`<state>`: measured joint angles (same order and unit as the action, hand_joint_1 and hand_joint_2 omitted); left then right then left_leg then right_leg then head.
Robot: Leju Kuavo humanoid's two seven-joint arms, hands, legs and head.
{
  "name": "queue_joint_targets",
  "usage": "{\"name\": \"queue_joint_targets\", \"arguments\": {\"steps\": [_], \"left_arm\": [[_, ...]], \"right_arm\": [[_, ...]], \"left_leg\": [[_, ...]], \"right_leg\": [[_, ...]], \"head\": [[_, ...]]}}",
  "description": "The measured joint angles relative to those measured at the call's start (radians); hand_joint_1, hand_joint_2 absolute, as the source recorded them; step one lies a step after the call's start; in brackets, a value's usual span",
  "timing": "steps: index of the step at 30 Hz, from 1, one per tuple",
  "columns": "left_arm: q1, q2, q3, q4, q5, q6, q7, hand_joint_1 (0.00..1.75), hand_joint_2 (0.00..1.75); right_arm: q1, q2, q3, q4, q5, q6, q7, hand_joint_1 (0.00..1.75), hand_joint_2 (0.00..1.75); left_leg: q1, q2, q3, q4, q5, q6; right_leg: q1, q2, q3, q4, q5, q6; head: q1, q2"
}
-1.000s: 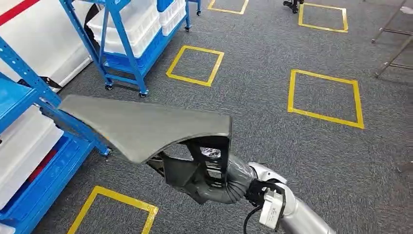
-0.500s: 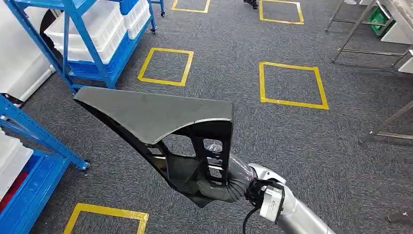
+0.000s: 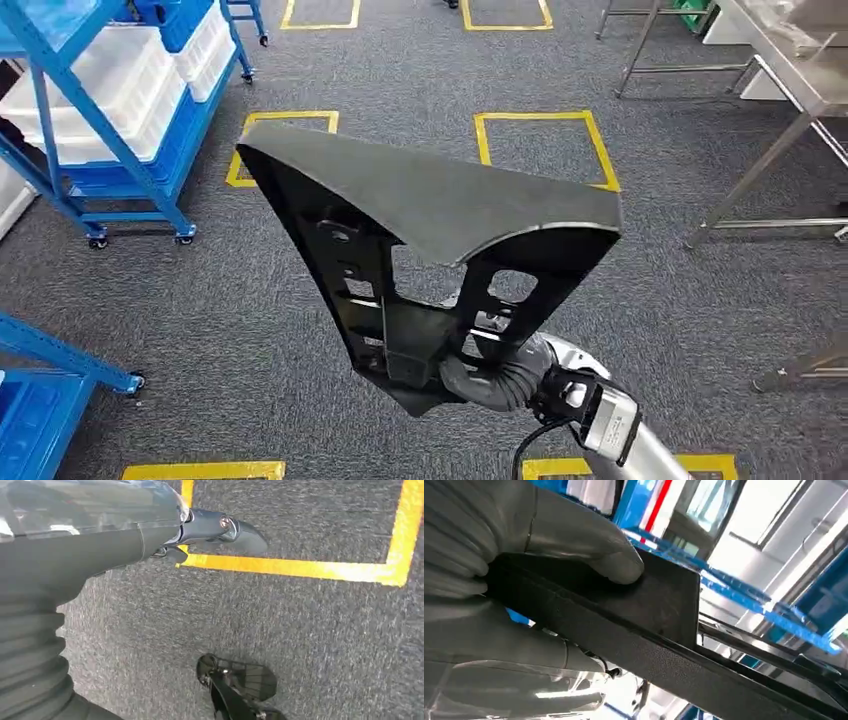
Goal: Take the parts from the cabinet and place them on the table.
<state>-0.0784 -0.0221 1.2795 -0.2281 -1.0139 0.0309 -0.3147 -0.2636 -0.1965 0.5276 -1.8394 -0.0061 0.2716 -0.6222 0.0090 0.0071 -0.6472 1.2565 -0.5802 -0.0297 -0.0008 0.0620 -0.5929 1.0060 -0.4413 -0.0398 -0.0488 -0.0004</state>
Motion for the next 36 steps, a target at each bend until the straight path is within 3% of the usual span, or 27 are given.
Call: {"name": "queue_joint_targets", "arguments": {"steps": [1,2,3,4,7,8,9,10,12,13,14,15,17,18,19,20,22,23,25,26,28,29,30,32,33,34,36], "left_arm": [[-0.001,0.003,0.0,0.0,0.0,0.001,0.0,0.0,1.75],[-0.002,0.005,0.0,0.0,0.0,0.002,0.0,0.0,1.75],[-0.002,0.006,0.0,0.0,0.0,0.003,0.0,0.0,1.75],[-0.001,0.009,0.0,0.0,0.0,0.004,0.0,0.0,1.75],[-0.004,0.013,0.0,0.0,0.0,0.005,-0.002,0.0,1.75],[-0.008,0.014,0.0,0.0,-0.001,0.003,-0.002,0.0,1.75],[-0.011,0.015,0.0,0.0,-0.002,0.002,-0.002,0.0,1.75],[-0.011,0.016,0.0,0.0,-0.002,0.002,-0.001,0.0,1.75],[-0.005,0.019,0.0,0.0,-0.003,0.001,0.0,0.0,1.75],[-0.003,0.02,0.0,0.0,-0.003,0.0,0.001,0.0,1.75],[-0.004,0.022,0.0,0.0,-0.003,0.0,0.001,0.0,1.75],[-0.007,0.023,0.0,0.0,-0.003,0.0,0.001,0.0,1.75],[-0.012,0.023,0.0,0.0,-0.003,0.0,0.002,0.0,1.75],[-0.013,0.023,0.0,0.0,-0.003,0.0,0.003,0.0,1.75],[-0.012,0.023,0.0,0.0,-0.002,0.0,0.003,0.0,1.75],[-0.012,0.023,0.0,0.0,-0.001,0.0,0.004,0.0,1.75],[-0.015,0.021,0.0,0.0,0.001,0.002,0.005,0.0,1.75],[-0.017,0.02,0.0,0.0,0.003,0.003,0.005,0.0,1.75],[-0.018,0.018,0.0,0.0,0.007,0.003,0.002,0.0,1.75],[-0.016,0.017,0.0,0.0,0.008,0.004,0.002,0.0,1.75],[-0.009,0.017,0.0,0.0,0.009,0.004,0.003,0.0,1.75],[-0.007,0.017,0.0,0.0,0.009,0.004,0.003,0.0,1.75],[-0.007,0.017,0.0,0.0,0.01,0.004,0.003,0.0,1.75],[-0.009,0.017,0.0,0.0,0.01,0.004,0.001,0.0,1.75],[-0.007,0.017,0.0,0.0,0.01,0.004,0.0,0.0,1.75],[-0.008,0.016,0.0,0.0,0.01,0.003,0.0,0.0,1.75],[-0.006,0.016,0.0,0.0,0.009,0.003,-0.001,0.0,1.75]], "right_arm": [[0.002,0.0,-0.003,-0.007,-0.002,0.003,-0.002,1.71,1.75],[0.003,0.0,-0.007,-0.015,-0.003,0.004,-0.005,1.71,1.75],[0.004,0.0,-0.009,-0.02,-0.003,0.005,-0.009,1.71,1.75],[0.004,0.002,-0.011,-0.023,-0.003,0.005,-0.01,1.71,1.75],[0.008,0.005,-0.018,-0.039,-0.005,0.006,-0.009,1.71,1.75],[0.007,0.005,-0.021,-0.044,-0.006,0.006,-0.004,1.71,1.75],[0.004,0.006,-0.023,-0.048,-0.008,0.005,0.001,1.71,1.75],[-0.004,0.006,-0.023,-0.053,-0.009,0.004,0.01,1.71,1.75],[-0.006,0.011,-0.024,-0.056,-0.011,0.002,0.019,1.71,1.75],[-0.005,0.012,-0.024,-0.056,-0.011,0.002,0.026,1.71,1.75],[-0.005,0.012,-0.024,-0.057,-0.011,0.002,0.029,1.71,1.75],[-0.006,0.012,-0.024,-0.06,-0.011,0.001,0.03,1.71,1.75],[-0.007,0.012,-0.029,-0.067,-0.011,-0.002,0.035,1.71,1.75],[-0.01,0.014,-0.029,-0.071,-0.011,-0.002,0.037,1.71,1.75],[-0.014,0.015,-0.028,-0.073,-0.009,-0.002,0.04,1.71,1.75],[-0.016,0.018,-0.028,-0.074,-0.008,-0.002,0.044,1.71,1.75],[-0.015,0.019,-0.028,-0.074,-0.001,0.001,0.045,1.71,1.75],[-0.015,0.019,-0.025,-0.074,0.006,0.005,0.046,1.71,1.75],[-0.02,0.022,-0.023,-0.074,0.011,0.006,0.045,1.71,1.75],[-0.02,0.027,-0.021,-0.074,0.013,0.006,0.045,1.71,1.75],[-0.019,0.03,-0.018,-0.072,0.014,0.008,0.045,1.71,1.75],[-0.018,0.03,-0.018,-0.069,0.014,0.008,0.045,1.71,1.75],[-0.018,0.03,-0.018,-0.069,0.016,0.008,0.045,1.71,1.75],[-0.018,0.03,-0.018,-0.069,0.016,0.008,0.045,1.71,1.75],[-0.018,0.03,-0.018,-0.069,0.016,0.009,0.045,1.71,1.75],[-0.019,0.03,-0.018,-0.068,0.017,0.009,0.045,1.71,1.75],[-0.014,0.029,-0.017,-0.066,0.021,0.009,0.043,1.71,1.75]], "left_leg": [[0.004,-0.006,0.04,-0.091,0.052,0.0],[0.008,-0.031,0.08,-0.181,0.097,-0.001],[0.014,-0.082,0.1,-0.228,0.098,0.001],[0.012,-0.086,0.108,-0.253,0.093,0.005],[0.004,-0.057,0.104,-0.246,0.098,0.024],[0.016,-0.042,0.107,-0.258,0.106,0.037],[0.011,-0.033,0.108,-0.261,0.109,0.042],[0.008,-0.022,0.107,-0.261,0.11,0.047],[0.001,0.006,0.107,-0.261,0.108,0.052],[0.0,0.02,0.106,-0.261,0.107,0.053],[0.0,0.032,0.106,-0.261,0.106,0.053],[-0.001,0.043,0.106,-0.261,0.105,0.052],[-0.001,0.061,0.111,-0.259,0.101,0.047],[-0.002,0.07,0.116,-0.259,0.097,0.043],[-0.01,0.077,0.114,-0.255,0.092,0.036],[-0.009,0.085,0.116,-0.257,0.092,0.031],[-0.008,0.106,0.123,-0.26,0.089,0.022],[-0.009,0.116,0.128,-0.259,0.084,0.014],[0.0,0.034,0.1,-0.191,0.034,0.007],[0.001,0.011,0.061,-0.107,-0.01,0.003],[0.001,0.0,-0.019,0.051,-0.065,-0.001],[0.002,-0.001,-0.037,0.077,-0.059,-0.001],[0.002,-0.001,-0.028,0.047,-0.025,0.0],[0.005,-0.013,0.046,-0.126,0.077,0.003],[0.01,-0.054,0.082,-0.211,0.114,0.003],[0.011,-0.097,0.091,-0.236,0.097,0.005],[0.006,-0.079,0.091,-0.238,0.1,0.016]], "right_leg": [[-0.001,0.014,0.001,0.003,-0.001,0.002],[-0.002,0.025,0.001,0.007,-0.003,0.006],[-0.003,0.034,-0.004,0.011,-0.004,0.011],[0.001,0.048,-0.012,0.02,-0.005,0.018],[-0.007,0.079,-0.024,0.013,0.009,0.039],[-0.007,0.075,-0.027,0.018,0.003,0.043],[0.0,0.017,-0.037,0.041,-0.017,0.044],[0.0,-0.021,-0.066,0.1,-0.055,0.046],[-0.005,-0.049,-0.142,0.26,-0.126,0.049],[-0.006,-0.052,-0.167,0.312,-0.138,0.051],[-0.008,-0.055,-0.17,0.318,-0.127,0.052],[-0.009,-0.058,-0.15,0.28,-0.098,0.052],[-0.009,-0.081,-0.053,0.108,-0.017,0.046],[-0.005,-0.123,-0.011,0.03,-0.007,0.04],[0.011,-0.14,-0.003,0.011,-0.017,0.038],[0.007,-0.123,-0.006,0.014,-0.015,0.032],[0.013,-0.102,-0.009,0.015,-0.015,0.025],[0.006,-0.089,-0.003,0.003,-0.01,0.018],[0.0,-0.074,0.002,-0.002,-0.006,0.008],[0.0,-0.064,0.001,-0.002,-0.005,0.005],[0.002,-0.037,0.0,-0.001,-0.005,0.003],[0.002,-0.024,0.0,0.0,-0.005,0.003],[0.002,-0.011,0.001,0.001,-0.005,0.003],[0.0,0.015,0.004,0.007,-0.007,0.007],[-0.001,0.025,0.001,0.011,-0.01,0.011],[0.003,0.035,-0.006,0.018,-0.01,0.018],[-0.004,0.058,-0.017,0.016,-0.003,0.032]], "head": [[0.0,0.0],[0.0,0.0],[0.0,0.0],[0.0,0.0],[0.0,0.0],[0.0,0.0],[0.0,0.0],[0.0,0.0],[0.0,0.0],[0.0,0.0],[0.0,0.0],[0.0,0.0],[0.0,0.0],[0.0,0.0],[0.0,0.0],[0.0,0.0],[0.0,0.0],[0.0,0.0],[0.0,0.0],[0.0,0.0],[0.0,0.0],[0.0,0.0],[0.0,0.0],[0.0,0.0],[0.0,0.0],[0.0,0.0],[0.0,0.0]]}}
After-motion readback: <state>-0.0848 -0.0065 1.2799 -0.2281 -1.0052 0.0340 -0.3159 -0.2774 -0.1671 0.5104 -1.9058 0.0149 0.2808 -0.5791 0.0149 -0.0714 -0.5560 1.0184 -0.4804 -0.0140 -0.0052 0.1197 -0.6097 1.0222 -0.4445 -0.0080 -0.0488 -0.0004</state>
